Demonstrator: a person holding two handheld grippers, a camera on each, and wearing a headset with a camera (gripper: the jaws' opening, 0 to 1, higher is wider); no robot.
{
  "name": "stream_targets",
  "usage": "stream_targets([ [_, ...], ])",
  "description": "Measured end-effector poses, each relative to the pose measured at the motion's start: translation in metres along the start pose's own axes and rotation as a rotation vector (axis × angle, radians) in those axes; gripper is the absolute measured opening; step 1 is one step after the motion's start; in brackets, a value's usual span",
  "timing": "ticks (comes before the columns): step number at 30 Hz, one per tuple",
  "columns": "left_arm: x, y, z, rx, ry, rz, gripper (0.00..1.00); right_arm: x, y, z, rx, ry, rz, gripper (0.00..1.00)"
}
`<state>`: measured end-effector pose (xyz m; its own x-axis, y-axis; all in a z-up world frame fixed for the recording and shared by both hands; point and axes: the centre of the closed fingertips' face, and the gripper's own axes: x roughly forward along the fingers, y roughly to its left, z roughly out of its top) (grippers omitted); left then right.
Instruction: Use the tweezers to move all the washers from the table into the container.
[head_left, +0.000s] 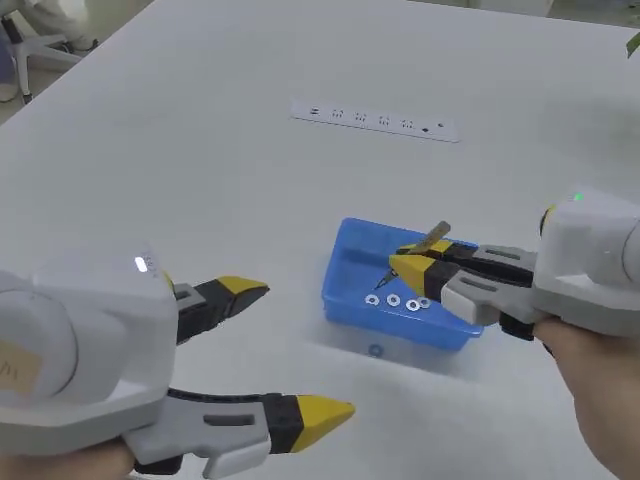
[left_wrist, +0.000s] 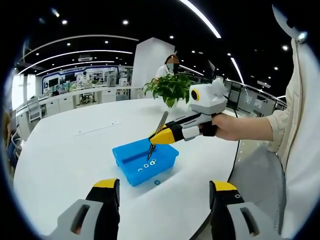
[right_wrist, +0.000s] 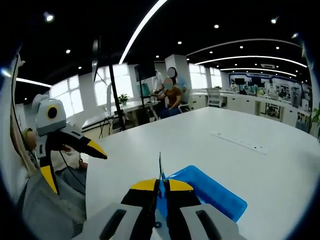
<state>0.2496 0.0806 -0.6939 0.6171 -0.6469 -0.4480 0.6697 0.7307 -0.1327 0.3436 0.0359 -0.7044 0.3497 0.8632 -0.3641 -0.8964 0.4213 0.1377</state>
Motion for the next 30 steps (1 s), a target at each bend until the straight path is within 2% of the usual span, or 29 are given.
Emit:
stream_targets([
  [4,0.001,-0.002,0.000,-0.003,0.000,-0.006,0.74,-0.001,0.009,-0.009,0.003,0.021,0.026,0.02],
  [8,0.001,-0.004,0.002,-0.007,-0.002,-0.008,0.74,0.001,0.019,-0.028,-0.021,0.091,0.053,0.03],
  [9,0.001,-0.004,0.002,-0.007,-0.003,-0.008,0.74,0.001,0.019,-0.035,-0.022,0.117,0.052,0.03],
  [12,-0.002,-0.005,0.002,-0.013,-0.008,-0.003,0.74,0.005,0.014,-0.049,-0.017,0.143,0.039,0.03],
  [13,-0.003,-0.005,0.002,-0.015,-0.007,0.000,0.74,0.006,0.012,-0.055,0.008,0.160,0.032,0.03],
  [17,-0.010,-0.008,0.004,-0.017,-0.011,0.010,0.74,0.008,0.009,-0.062,0.016,0.173,0.015,0.03],
  [21,-0.012,-0.011,0.009,-0.018,-0.033,0.002,0.74,0.009,0.008,-0.064,0.017,0.180,-0.004,0.03],
  [26,-0.013,-0.017,0.010,0.031,-0.029,-0.046,0.75,0.009,0.009,-0.065,0.021,0.173,-0.041,0.03],
  [30,-0.020,-0.018,0.018,0.043,-0.060,-0.074,0.75,0.010,0.014,-0.067,0.025,0.176,-0.058,0.03],
])
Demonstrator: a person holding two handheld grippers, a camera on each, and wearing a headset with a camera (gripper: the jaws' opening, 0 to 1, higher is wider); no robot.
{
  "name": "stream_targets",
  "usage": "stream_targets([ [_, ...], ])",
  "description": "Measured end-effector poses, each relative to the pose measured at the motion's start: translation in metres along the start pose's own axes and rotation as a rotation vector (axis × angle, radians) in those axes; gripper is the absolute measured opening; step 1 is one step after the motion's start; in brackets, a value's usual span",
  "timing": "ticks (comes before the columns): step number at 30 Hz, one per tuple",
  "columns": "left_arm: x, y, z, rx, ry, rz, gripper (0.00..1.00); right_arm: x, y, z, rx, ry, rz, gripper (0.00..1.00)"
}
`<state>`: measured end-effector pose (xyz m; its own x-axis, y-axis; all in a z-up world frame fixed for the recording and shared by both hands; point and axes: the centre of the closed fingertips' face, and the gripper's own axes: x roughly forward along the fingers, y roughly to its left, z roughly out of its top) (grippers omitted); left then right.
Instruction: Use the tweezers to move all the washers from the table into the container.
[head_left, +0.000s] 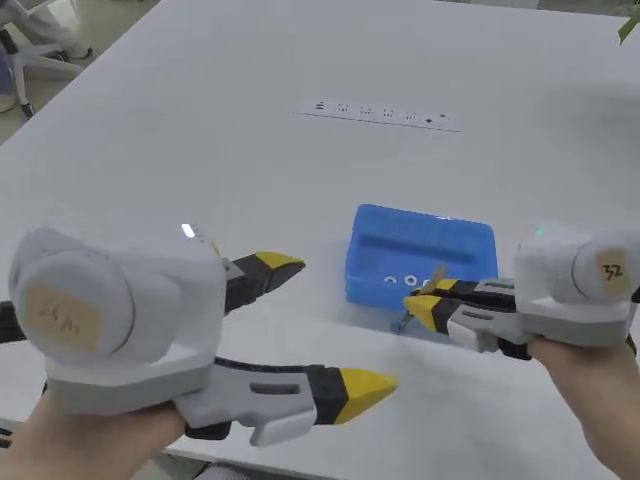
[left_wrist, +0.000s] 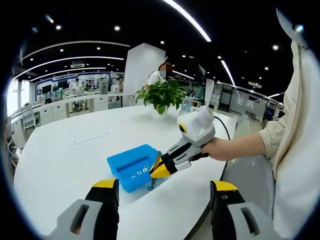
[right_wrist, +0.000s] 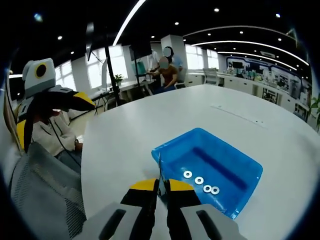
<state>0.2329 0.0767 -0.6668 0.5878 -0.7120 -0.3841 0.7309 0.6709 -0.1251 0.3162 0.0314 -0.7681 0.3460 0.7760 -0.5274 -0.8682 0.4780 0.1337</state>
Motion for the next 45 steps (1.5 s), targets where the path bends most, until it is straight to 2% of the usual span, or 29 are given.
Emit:
stream_targets([
  [3,-0.004,0.000,0.000,-0.003,-0.014,-0.016,0.75,0.003,0.004,-0.004,0.002,0.018,-0.014,0.03],
  [6,-0.008,0.003,-0.002,0.015,-0.015,-0.023,0.75,0.004,0.008,-0.001,-0.010,0.007,-0.025,0.03],
  [9,-0.013,0.010,-0.006,0.023,-0.020,-0.022,0.75,0.007,0.009,0.001,-0.038,0.005,-0.037,0.03],
  [12,-0.016,0.015,-0.009,0.022,-0.022,-0.018,0.75,0.010,0.008,-0.002,-0.070,0.027,-0.056,0.03],
  [13,-0.017,0.017,-0.010,0.020,-0.022,-0.018,0.75,0.010,0.008,0.000,-0.067,0.015,-0.054,0.03],
  [17,-0.021,0.022,-0.012,0.023,-0.019,-0.025,0.75,0.010,0.007,0.000,-0.098,0.034,-0.075,0.03],
  [23,-0.018,0.029,-0.016,0.021,-0.014,-0.041,0.75,0.009,0.006,-0.002,-0.098,0.036,-0.082,0.03],
  [25,-0.016,0.030,-0.016,0.021,-0.015,-0.044,0.75,0.008,0.007,-0.003,-0.124,0.046,-0.083,0.02],
  [28,-0.013,0.030,-0.012,0.021,-0.031,-0.052,0.74,0.008,0.009,-0.004,-0.125,0.044,-0.070,0.02],
  [31,-0.009,0.030,-0.010,0.020,-0.040,-0.053,0.74,0.006,0.023,-0.005,-0.050,0.024,0.000,0.01],
  [35,-0.007,0.028,-0.012,0.014,-0.040,-0.054,0.74,0.001,0.033,-0.010,-0.023,0.026,0.028,0.01],
  [38,-0.007,0.028,-0.015,0.005,-0.040,-0.049,0.74,-0.003,0.034,-0.005,-0.006,-0.011,0.020,0.02],
  [41,-0.009,0.030,-0.018,-0.001,-0.036,-0.040,0.74,-0.006,0.028,0.001,0.008,-0.033,0.004,0.03],
  [45,-0.012,0.035,-0.020,-0.013,-0.039,-0.026,0.74,0.000,0.026,-0.001,-0.006,-0.010,0.019,0.03],
])
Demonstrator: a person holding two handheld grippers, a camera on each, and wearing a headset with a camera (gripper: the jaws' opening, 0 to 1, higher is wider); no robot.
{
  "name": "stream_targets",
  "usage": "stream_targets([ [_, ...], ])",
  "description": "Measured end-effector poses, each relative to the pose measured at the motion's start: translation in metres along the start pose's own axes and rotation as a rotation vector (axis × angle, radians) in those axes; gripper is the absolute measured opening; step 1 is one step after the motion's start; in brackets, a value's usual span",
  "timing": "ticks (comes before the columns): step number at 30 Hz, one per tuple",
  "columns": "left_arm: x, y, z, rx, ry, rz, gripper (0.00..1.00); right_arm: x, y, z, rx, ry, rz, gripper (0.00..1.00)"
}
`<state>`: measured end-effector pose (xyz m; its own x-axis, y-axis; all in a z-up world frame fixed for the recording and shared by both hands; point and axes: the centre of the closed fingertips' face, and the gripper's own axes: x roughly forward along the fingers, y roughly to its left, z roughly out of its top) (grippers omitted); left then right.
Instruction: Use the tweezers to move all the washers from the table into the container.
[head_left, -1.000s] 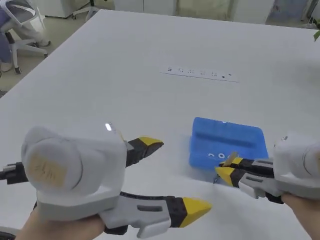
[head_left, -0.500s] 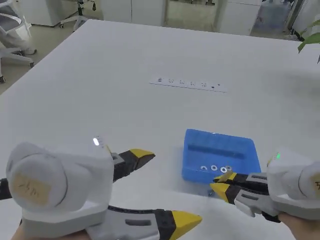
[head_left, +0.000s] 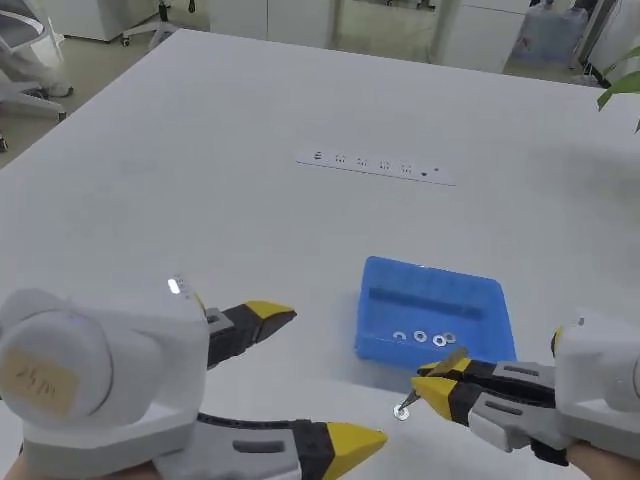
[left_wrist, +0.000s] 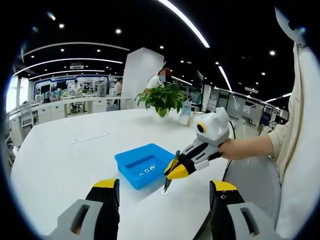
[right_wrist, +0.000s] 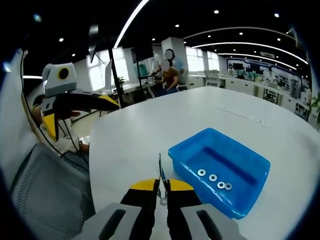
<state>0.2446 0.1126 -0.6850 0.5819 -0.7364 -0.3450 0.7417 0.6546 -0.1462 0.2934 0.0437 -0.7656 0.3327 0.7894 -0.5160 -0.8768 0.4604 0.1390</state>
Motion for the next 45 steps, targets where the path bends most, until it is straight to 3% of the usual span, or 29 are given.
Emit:
stream_targets([
  [7,-0.002,0.004,0.002,-0.005,-0.007,0.014,0.74,0.007,0.011,-0.007,-0.034,0.049,0.041,0.03],
  [13,0.000,0.002,0.000,0.001,0.000,0.007,0.74,0.006,0.014,-0.009,-0.153,0.099,0.030,0.03],
  [20,-0.002,0.004,0.000,-0.002,-0.004,0.011,0.74,0.001,0.004,-0.005,-0.123,0.078,-0.008,0.03],
  [27,-0.002,0.004,0.000,-0.003,-0.005,0.009,0.74,0.006,0.011,-0.009,-0.084,0.085,0.034,0.04],
  [30,-0.001,0.004,0.001,-0.002,-0.005,0.009,0.74,0.004,0.010,-0.008,-0.137,0.103,0.006,0.03],
  [45,0.002,0.000,0.003,0.002,-0.004,-0.011,0.74,0.006,0.008,-0.010,-0.123,0.099,0.001,0.02],
])
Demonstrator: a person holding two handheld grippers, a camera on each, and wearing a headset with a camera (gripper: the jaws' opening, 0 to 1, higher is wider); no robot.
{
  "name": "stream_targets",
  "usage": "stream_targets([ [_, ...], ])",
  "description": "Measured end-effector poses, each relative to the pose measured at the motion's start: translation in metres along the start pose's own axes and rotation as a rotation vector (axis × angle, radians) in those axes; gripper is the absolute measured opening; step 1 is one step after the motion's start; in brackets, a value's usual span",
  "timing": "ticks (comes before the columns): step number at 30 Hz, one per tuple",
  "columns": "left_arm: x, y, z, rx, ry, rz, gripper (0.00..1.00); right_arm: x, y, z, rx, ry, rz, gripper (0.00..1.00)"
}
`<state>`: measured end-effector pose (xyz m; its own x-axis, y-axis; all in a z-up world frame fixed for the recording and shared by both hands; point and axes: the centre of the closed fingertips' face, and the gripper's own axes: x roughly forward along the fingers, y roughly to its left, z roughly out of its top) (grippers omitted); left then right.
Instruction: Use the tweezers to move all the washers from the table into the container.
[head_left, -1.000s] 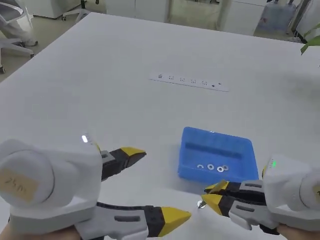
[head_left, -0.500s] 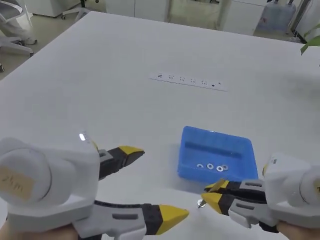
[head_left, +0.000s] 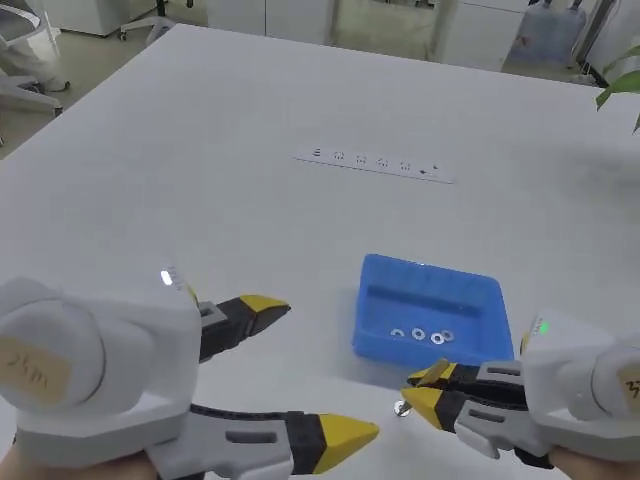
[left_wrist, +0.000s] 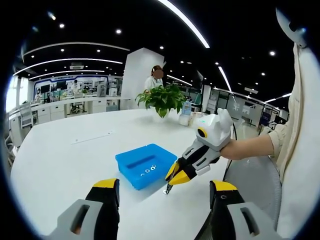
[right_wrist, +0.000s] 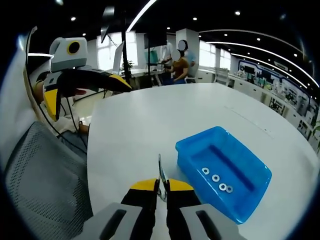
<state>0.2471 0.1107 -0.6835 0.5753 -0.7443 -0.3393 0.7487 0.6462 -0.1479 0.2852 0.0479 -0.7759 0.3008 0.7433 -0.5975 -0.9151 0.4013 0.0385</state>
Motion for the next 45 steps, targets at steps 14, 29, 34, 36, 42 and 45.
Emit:
stream_targets([
  [14,0.002,-0.002,0.000,0.006,0.007,-0.014,0.74,-0.017,-0.004,0.051,0.034,-0.135,0.002,0.02],
  [29,0.001,-0.003,-0.001,0.010,0.012,-0.011,0.74,-0.006,-0.051,0.085,0.117,-0.214,-0.092,0.02],
  [34,-0.002,-0.001,-0.002,0.004,0.007,-0.003,0.74,0.011,-0.065,0.078,0.137,-0.175,-0.108,0.03],
  [36,-0.003,0.001,-0.002,0.002,0.008,0.003,0.74,0.017,-0.069,0.075,0.139,-0.159,-0.107,0.03],
  [42,-0.005,0.005,-0.004,-0.006,0.010,0.012,0.72,0.033,-0.077,0.062,0.142,-0.098,-0.097,0.03],
  [45,-0.004,0.005,-0.006,-0.008,0.015,0.009,0.72,0.043,-0.076,0.054,0.129,-0.062,-0.086,0.03],
])
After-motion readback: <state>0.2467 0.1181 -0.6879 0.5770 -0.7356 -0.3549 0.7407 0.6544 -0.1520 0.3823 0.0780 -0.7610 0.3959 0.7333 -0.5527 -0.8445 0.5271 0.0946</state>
